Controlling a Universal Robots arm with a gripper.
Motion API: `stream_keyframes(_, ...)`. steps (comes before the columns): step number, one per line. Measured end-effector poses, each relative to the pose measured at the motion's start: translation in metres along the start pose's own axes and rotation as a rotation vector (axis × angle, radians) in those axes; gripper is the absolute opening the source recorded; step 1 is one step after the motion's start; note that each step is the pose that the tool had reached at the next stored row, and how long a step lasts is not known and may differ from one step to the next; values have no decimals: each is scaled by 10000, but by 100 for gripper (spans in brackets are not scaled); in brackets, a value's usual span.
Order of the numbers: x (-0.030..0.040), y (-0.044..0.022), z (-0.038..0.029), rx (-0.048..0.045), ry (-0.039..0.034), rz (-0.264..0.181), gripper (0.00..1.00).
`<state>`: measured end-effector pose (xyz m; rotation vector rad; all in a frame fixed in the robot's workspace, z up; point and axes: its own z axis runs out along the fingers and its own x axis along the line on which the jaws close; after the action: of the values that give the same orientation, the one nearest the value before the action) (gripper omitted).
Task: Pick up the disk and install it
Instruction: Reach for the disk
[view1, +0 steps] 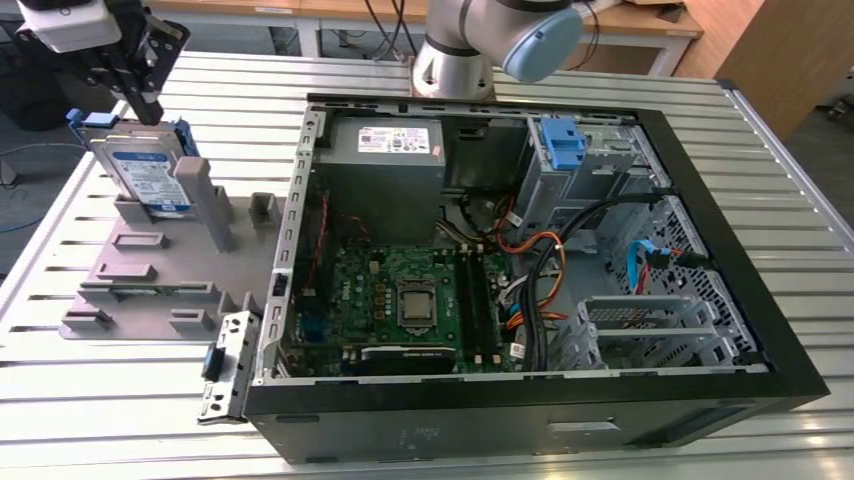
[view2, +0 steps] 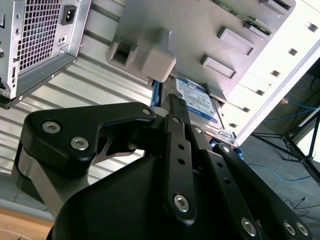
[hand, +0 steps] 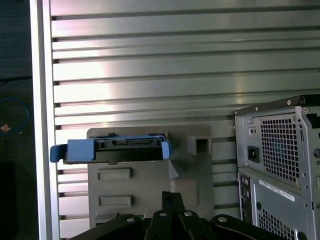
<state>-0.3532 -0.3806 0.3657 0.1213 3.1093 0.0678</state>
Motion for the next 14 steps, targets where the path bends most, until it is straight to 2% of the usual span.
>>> stream_keyframes(11, 115, 27, 15, 1, 0, -1, 11)
stream_keyframes(14, 120, 27, 16, 0, 0, -2, 11)
